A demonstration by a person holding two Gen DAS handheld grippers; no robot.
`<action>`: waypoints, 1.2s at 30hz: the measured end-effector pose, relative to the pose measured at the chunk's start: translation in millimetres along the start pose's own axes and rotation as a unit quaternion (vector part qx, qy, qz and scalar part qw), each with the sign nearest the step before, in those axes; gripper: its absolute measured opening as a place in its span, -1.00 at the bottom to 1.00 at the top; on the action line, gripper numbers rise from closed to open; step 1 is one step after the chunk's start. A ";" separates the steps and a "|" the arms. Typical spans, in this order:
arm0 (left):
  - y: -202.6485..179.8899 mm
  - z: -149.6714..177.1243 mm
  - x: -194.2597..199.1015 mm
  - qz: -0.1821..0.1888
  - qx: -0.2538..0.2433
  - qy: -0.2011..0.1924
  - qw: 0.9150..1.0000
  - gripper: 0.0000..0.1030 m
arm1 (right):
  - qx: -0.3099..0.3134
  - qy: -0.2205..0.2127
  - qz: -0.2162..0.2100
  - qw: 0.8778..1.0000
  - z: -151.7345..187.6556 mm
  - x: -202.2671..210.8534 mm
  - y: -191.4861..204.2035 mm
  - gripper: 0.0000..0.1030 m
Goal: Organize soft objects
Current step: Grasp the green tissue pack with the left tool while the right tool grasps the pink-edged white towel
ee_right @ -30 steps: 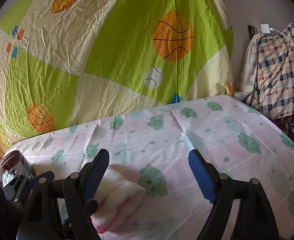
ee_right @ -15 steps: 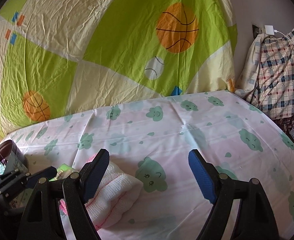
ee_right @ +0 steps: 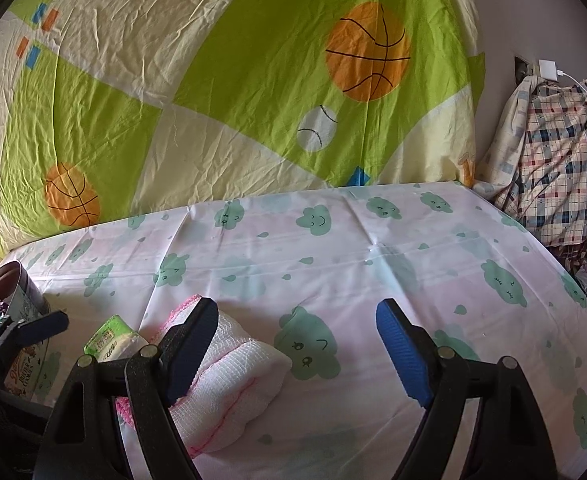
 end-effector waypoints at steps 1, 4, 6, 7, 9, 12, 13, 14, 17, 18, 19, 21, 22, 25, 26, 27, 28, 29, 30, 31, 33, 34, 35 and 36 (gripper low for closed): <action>1.7 1.0 -3.7 0.000 0.005 0.010 1.000 0.95 | 0.001 0.001 0.000 1.000 0.1 -0.4 0.3 0.61; 4.8 4.6 -11.5 0.008 0.016 0.029 0.999 0.72 | 0.003 0.007 0.002 1.000 0.8 -2.7 0.9 0.61; 6.8 6.6 -14.3 0.021 0.026 0.037 0.999 0.37 | 0.005 0.012 0.002 1.000 1.3 -4.6 2.0 0.61; 8.1 7.2 -14.4 0.026 0.030 0.037 0.999 0.38 | 0.006 0.014 0.003 1.000 1.8 -5.3 2.4 0.61; 10.6 7.2 -11.9 0.029 0.038 0.030 0.998 0.36 | 0.007 0.018 0.003 1.000 2.6 -6.4 3.0 0.61; 14.7 4.3 -3.9 0.022 0.043 0.008 0.999 0.35 | 0.008 0.025 0.001 1.000 3.7 -8.8 3.8 0.61; 16.8 3.2 1.8 0.011 0.041 -0.006 0.999 0.35 | 0.010 0.029 -0.002 1.000 4.2 -10.5 5.0 0.61; 18.7 1.1 6.7 -0.001 0.036 -0.018 0.999 0.35 | 0.014 0.034 -0.006 0.999 5.0 -12.6 7.4 0.62; 25.1 -3.8 21.4 -0.040 0.025 -0.056 0.997 0.35 | 0.040 0.064 -0.021 0.997 10.2 -23.8 19.9 0.72; 28.4 -4.4 24.6 -0.048 0.027 -0.063 0.996 0.35 | 0.050 0.073 -0.025 0.996 12.4 -26.8 24.7 0.72; 32.9 -5.3 27.4 -0.054 0.032 -0.068 0.996 0.35 | 0.062 0.078 -0.029 0.995 14.2 -28.5 29.8 0.72; 42.6 -5.0 32.0 -0.065 0.046 -0.077 0.994 0.36 | 0.082 0.084 -0.038 0.992 17.4 -30.3 39.0 0.72; 46.8 -4.4 33.1 -0.068 0.052 -0.077 0.993 0.35 | 0.092 0.091 -0.043 0.991 19.5 -32.1 43.8 0.72; 57.6 -2.0 37.0 -0.074 0.068 -0.079 0.992 0.35 | 0.110 0.119 -0.056 0.985 27.0 -42.0 53.2 0.72; 60.2 -0.4 37.8 -0.072 0.073 -0.078 0.992 0.35 | 0.113 0.128 -0.062 0.983 29.4 -45.2 55.3 0.72; 62.2 -0.2 38.1 -0.070 0.076 -0.078 0.992 0.35 | 0.115 0.137 -0.066 0.982 31.7 -47.8 56.7 0.72; 62.3 -0.3 38.8 -0.069 0.076 -0.079 0.992 0.36 | 0.115 0.141 -0.067 0.981 33.3 -49.3 57.2 0.72; 61.9 0.0 38.9 -0.068 0.075 -0.079 0.992 0.36 | 0.114 0.144 -0.068 0.981 34.0 -50.2 57.0 0.72; 60.4 0.8 39.0 -0.068 0.074 -0.080 0.992 0.35 | 0.114 0.145 -0.068 0.981 34.4 -50.2 57.0 0.72; 59.7 0.8 39.3 -0.068 0.073 -0.081 0.992 0.35 | 0.114 0.144 -0.068 0.981 34.4 -49.6 57.0 0.71; 57.6 0.9 41.0 -0.068 0.070 -0.085 0.992 0.35 | 0.120 0.138 -0.072 0.981 34.1 -47.0 59.4 0.44; 56.7 0.8 42.2 -0.069 0.068 -0.088 0.991 0.35 | 0.128 0.136 -0.077 0.979 34.7 -45.3 63.4 0.13; 55.8 0.7 43.7 -0.071 0.066 -0.090 0.991 0.35 | 0.141 0.133 -0.082 0.978 36.1 -43.2 68.9 0.03; 55.2 0.7 45.1 -0.072 0.064 -0.093 0.991 0.35 | 0.151 0.129 -0.081 0.977 36.7 -41.5 73.3 -0.13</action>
Point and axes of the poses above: each gripper's, at about its wrist camera, not at the fingertips, and x roughly against the way its jaws point, y to its left, z to its underside, the point moved 8 cm from there along -x, roughly the way its jaws point, and after that the axes turned 4 degrees about y, right-handed, at the moved point
